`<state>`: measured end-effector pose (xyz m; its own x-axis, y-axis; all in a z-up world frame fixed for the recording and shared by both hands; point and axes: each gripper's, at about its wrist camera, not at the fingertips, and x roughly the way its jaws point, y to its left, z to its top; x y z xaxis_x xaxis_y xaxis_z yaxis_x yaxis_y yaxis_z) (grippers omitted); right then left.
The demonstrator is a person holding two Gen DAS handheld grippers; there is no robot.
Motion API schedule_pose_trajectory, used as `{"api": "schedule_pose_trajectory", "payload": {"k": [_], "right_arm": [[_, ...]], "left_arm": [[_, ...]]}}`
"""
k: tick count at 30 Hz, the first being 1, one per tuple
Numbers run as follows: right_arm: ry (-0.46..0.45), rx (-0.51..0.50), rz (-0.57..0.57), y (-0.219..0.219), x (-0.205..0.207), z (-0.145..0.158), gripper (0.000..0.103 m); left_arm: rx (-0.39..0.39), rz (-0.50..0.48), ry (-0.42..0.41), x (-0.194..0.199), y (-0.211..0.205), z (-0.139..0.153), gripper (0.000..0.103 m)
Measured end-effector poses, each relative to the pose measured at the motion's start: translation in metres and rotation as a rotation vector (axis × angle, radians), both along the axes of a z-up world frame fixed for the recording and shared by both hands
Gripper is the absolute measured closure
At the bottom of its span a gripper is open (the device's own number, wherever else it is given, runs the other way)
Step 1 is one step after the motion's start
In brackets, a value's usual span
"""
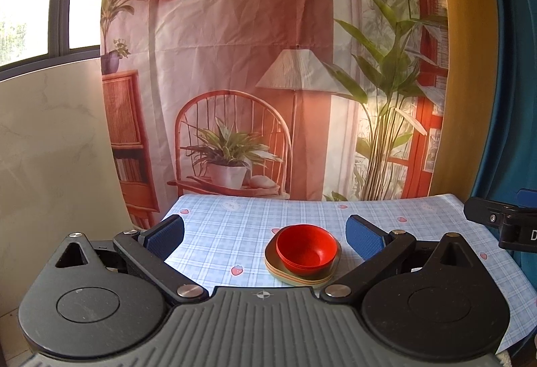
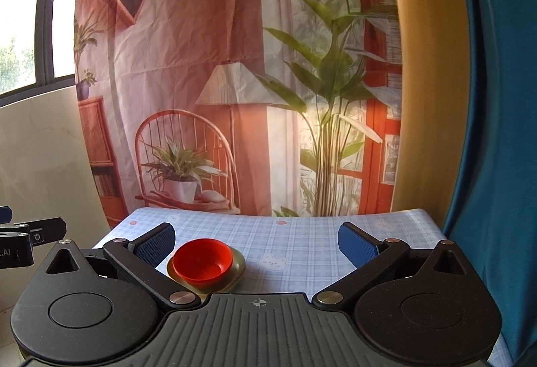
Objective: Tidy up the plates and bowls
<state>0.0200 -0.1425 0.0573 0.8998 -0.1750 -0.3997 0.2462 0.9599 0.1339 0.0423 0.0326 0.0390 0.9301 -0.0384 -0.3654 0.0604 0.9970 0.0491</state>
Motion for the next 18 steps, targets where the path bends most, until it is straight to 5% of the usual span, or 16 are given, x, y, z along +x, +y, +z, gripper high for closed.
{"api": "schedule_pose_trajectory", "payload": {"k": [18], "right_arm": [[-0.013, 0.008, -0.003, 0.003, -0.021, 0.002, 0.000]], "left_arm": [[0.008, 0.006, -0.019, -0.009, -0.001, 0.002, 0.000]]}}
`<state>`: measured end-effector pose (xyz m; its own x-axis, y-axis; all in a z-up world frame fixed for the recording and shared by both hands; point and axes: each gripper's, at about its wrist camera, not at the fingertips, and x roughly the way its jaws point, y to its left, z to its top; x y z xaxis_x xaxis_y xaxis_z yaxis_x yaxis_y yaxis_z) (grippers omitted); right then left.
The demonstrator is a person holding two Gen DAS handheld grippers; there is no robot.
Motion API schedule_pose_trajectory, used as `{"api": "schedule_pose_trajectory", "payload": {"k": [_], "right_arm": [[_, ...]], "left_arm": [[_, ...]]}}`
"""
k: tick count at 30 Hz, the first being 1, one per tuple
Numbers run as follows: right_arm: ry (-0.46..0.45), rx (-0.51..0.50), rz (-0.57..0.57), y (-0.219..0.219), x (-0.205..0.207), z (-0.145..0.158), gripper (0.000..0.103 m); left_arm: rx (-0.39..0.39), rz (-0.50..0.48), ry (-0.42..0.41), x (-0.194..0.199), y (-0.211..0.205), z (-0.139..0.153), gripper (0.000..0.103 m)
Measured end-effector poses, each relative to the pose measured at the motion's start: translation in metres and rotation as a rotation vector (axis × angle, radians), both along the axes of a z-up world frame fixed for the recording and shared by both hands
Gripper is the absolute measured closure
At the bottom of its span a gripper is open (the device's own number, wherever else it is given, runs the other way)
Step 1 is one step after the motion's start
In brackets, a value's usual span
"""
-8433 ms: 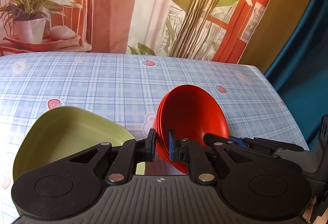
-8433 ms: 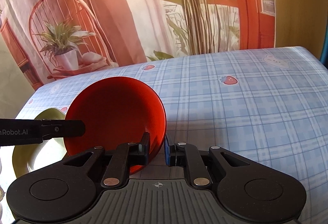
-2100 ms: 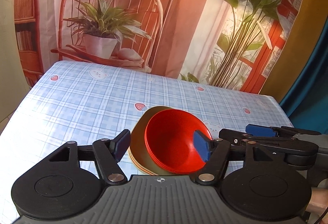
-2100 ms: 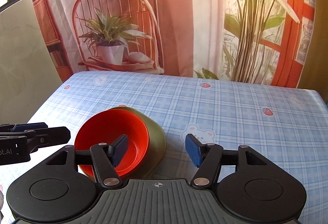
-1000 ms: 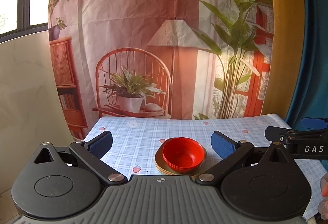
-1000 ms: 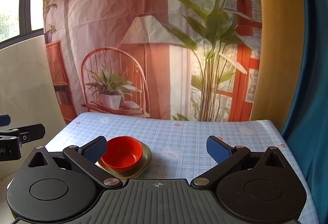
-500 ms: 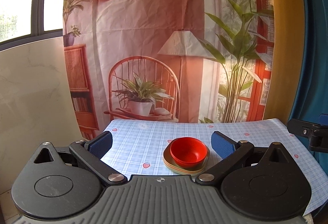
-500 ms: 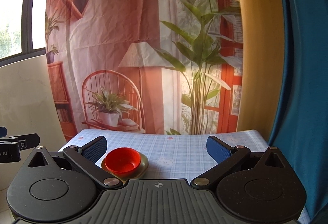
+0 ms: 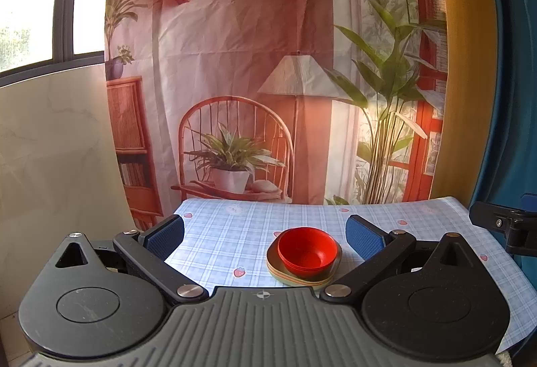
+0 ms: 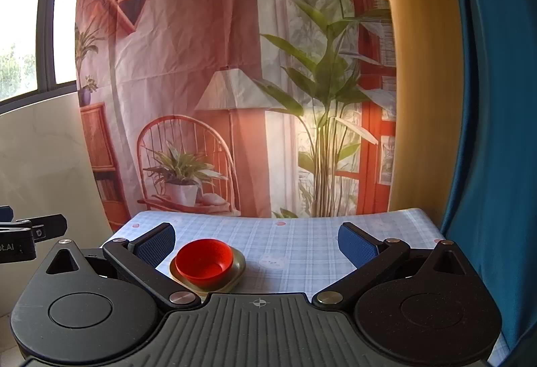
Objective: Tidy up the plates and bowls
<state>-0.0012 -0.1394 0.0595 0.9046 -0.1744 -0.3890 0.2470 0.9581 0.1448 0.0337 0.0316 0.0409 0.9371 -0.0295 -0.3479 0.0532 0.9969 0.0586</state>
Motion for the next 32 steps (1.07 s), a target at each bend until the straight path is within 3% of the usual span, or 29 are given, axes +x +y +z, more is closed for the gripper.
{"api": "schedule_pose_trajectory", "payload": {"k": [32], "right_arm": [[0.000, 0.002, -0.002, -0.0009, 0.0005, -0.0013, 0.000]], "left_arm": [[-0.005, -0.024, 0.009, -0.0008, 0.0012, 0.0004, 0.000]]}}
